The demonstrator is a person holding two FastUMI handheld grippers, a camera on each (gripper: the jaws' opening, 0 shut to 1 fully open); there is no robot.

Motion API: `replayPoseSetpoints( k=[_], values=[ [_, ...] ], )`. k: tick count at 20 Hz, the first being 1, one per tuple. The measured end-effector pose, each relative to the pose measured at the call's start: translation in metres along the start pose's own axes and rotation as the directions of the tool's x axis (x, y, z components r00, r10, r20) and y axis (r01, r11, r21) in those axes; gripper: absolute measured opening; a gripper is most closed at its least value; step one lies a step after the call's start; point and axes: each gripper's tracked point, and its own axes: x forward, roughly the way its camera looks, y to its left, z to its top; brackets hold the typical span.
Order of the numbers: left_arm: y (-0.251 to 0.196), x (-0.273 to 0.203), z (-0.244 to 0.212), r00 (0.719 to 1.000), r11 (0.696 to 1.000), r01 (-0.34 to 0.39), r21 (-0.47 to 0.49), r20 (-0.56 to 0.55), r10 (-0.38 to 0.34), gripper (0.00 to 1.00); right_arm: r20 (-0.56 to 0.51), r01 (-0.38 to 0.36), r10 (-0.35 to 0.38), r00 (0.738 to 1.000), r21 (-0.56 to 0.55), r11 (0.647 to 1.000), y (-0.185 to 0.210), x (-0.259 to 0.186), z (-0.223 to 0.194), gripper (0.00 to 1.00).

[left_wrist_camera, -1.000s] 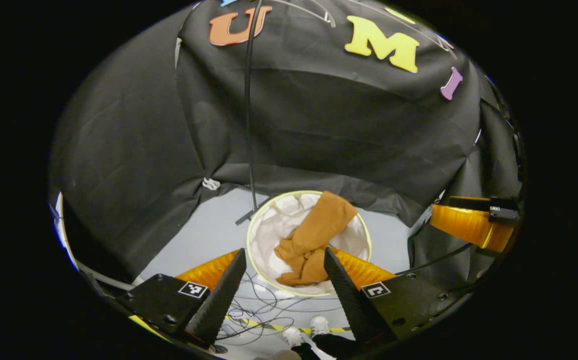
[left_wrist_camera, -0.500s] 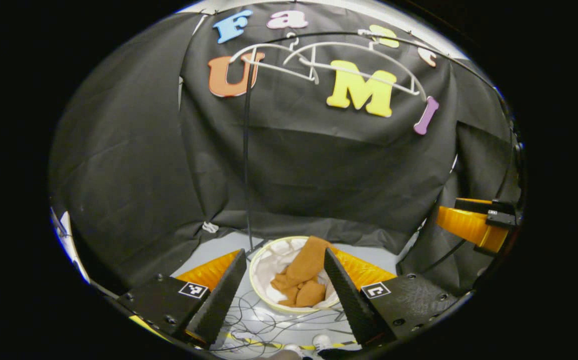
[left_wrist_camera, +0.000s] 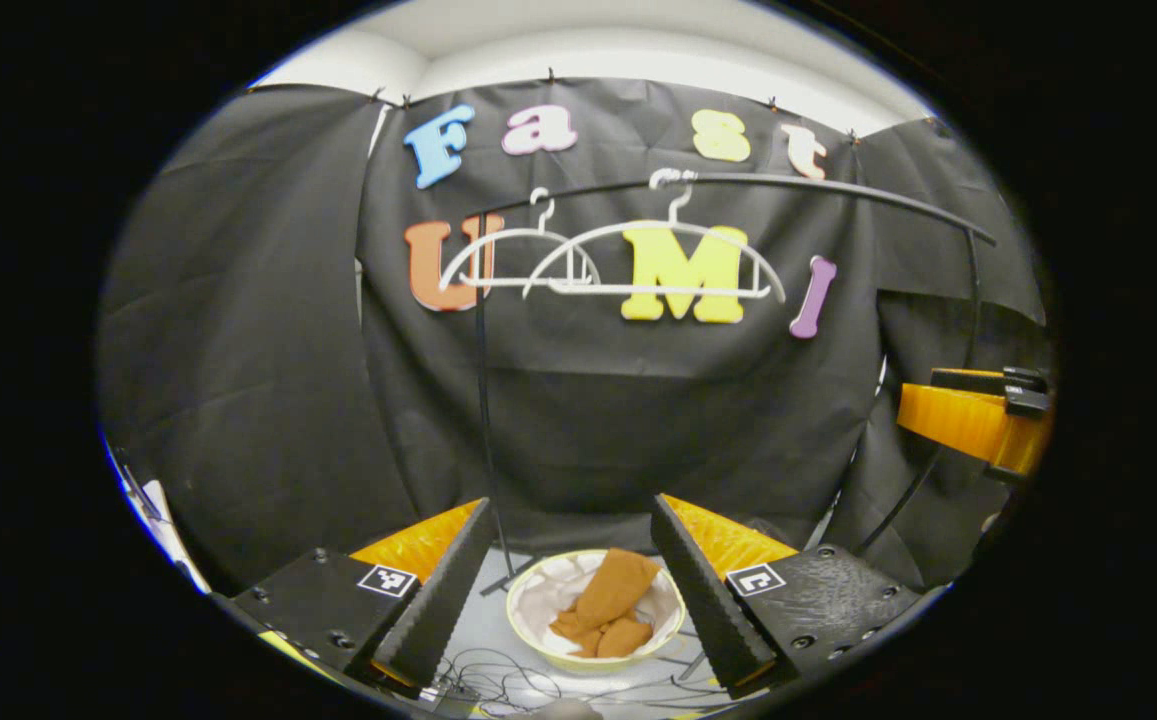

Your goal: Grasp the clothes on the hanger with both hands and then place them into the laundry hamper below.

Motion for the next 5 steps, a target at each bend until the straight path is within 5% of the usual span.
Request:
replayPoseSetpoints(
  k=[5],
  values=[
    [-0.022, -0.069, 0.053, 0.990, 0.998, -0.055, 0.018, 0.127, 0.052, 1.00, 0.116, -0.038, 0.034, 0.993, 0.030, 0.999, -0.028, -0.076, 0.037, 0.98]
  ],
)
